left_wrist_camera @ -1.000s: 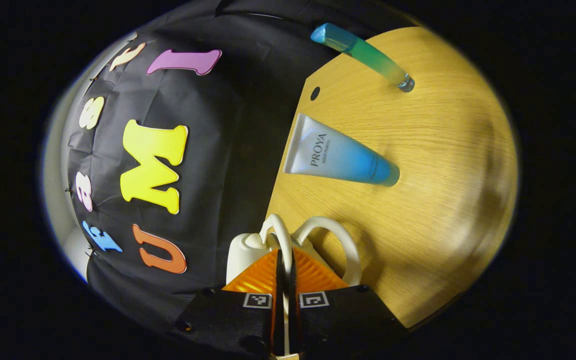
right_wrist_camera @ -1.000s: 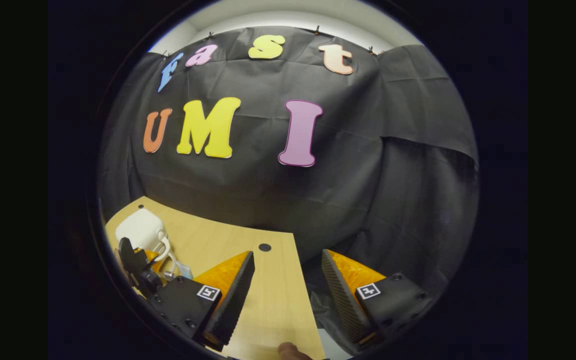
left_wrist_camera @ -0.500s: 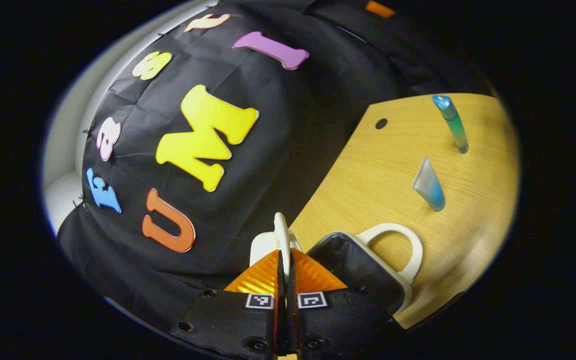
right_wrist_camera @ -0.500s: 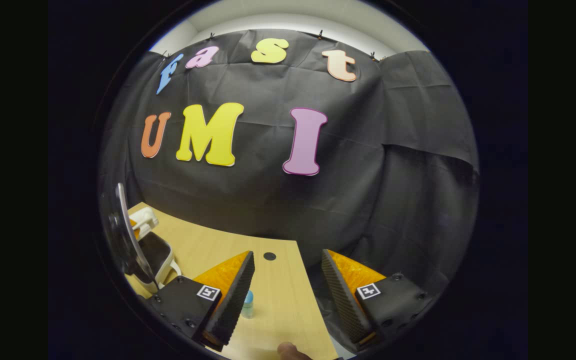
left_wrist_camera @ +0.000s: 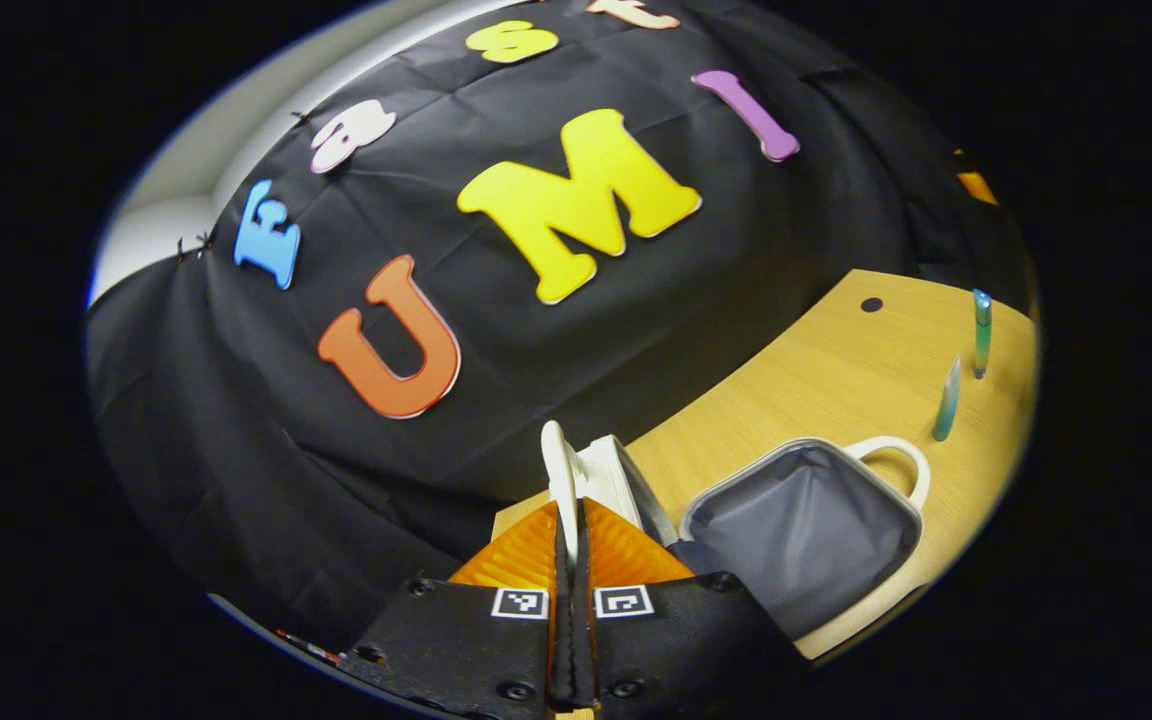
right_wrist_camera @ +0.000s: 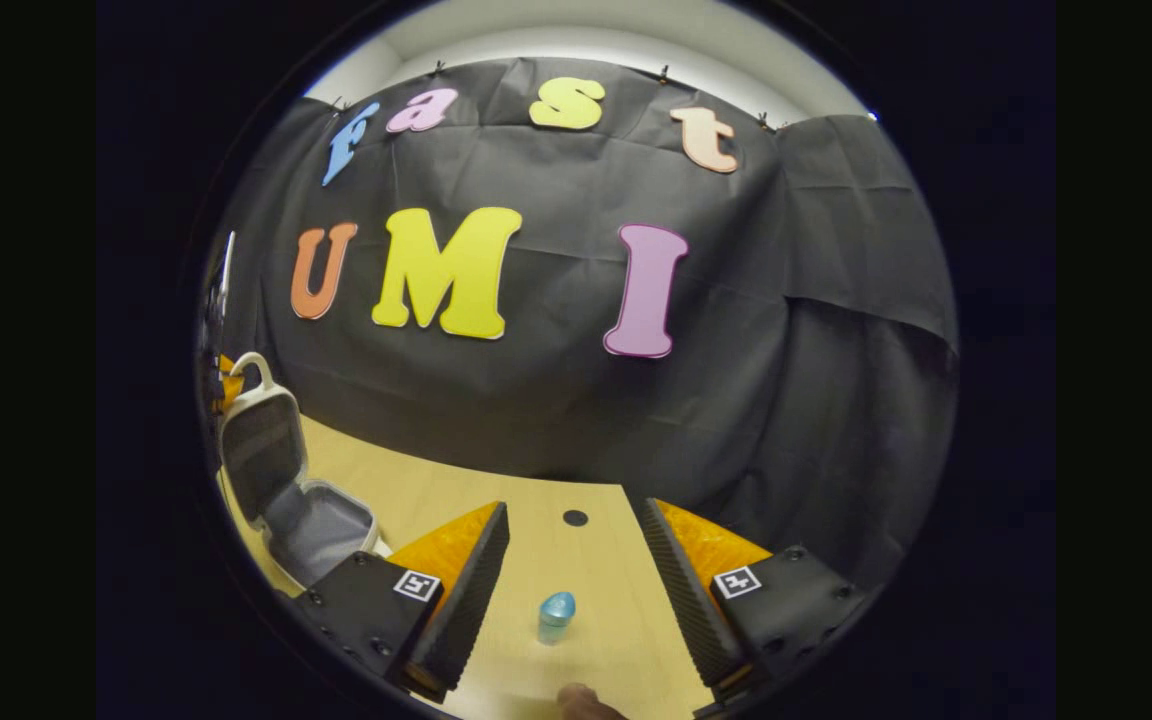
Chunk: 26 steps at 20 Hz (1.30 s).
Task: First open the suitcase, pack the skin care products into it, and then close the suitcase.
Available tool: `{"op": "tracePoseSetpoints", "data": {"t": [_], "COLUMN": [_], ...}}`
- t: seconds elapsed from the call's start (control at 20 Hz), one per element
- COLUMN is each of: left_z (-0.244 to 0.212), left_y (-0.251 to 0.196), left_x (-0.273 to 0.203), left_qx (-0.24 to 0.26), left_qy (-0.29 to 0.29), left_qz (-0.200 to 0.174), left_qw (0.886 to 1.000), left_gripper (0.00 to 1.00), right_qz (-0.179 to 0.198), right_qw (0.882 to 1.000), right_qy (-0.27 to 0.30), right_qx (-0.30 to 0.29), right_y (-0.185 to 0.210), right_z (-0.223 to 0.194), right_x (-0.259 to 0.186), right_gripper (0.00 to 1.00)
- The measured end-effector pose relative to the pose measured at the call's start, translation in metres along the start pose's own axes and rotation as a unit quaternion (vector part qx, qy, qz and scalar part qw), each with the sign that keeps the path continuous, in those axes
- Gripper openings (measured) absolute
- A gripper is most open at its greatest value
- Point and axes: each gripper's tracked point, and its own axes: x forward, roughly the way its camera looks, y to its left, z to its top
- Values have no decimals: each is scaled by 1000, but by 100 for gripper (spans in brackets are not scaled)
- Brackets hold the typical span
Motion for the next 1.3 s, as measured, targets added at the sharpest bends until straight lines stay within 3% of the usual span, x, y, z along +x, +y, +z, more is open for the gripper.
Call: {"op": "tracePoseSetpoints", "data": {"t": [0.3, 0.45, 0.6, 0.8, 1.0, 1.15, 1.2, 1.3], "left_z": [-90, -146, -205, -261, -304, -312, -309, -308], "left_y": [71, 87, 89, 68, 43, 36, 37, 39], "left_x": [25, 48, 65, 87, 89, 91, 91, 88], "left_qx": [-98, -158, -223, -329, -433, -486, -504, -533], "left_qy": [38, 72, 112, 153, 187, 184, 175, 166], "left_qz": [1, -10, -35, -75, -93, -90, -87, -80], "left_qw": [994, 985, 968, 929, 877, 850, 841, 826], "left_gripper": [3, 3, 3, 3, 4, 4, 13, 13], "right_qz": [-4, -11, -19, -32, -41, -48, -49, -50], "right_qw": [1000, 999, 999, 997, 995, 994, 994, 993], "right_qy": [10, 23, 42, 58, 79, 88, 91, 94], "right_qx": [-21, -22, -21, -37, -40, -44, -46, -45], "right_y": [21, 23, 23, 17, 10, 3, 2, -1], "right_z": [-1, -3, -13, -24, -36, -44, -47, -51], "right_x": [-5, -7, -9, -17, -26, -33, -34, -38], "right_gripper": [80, 80, 80, 81, 81, 80, 80, 80]}}
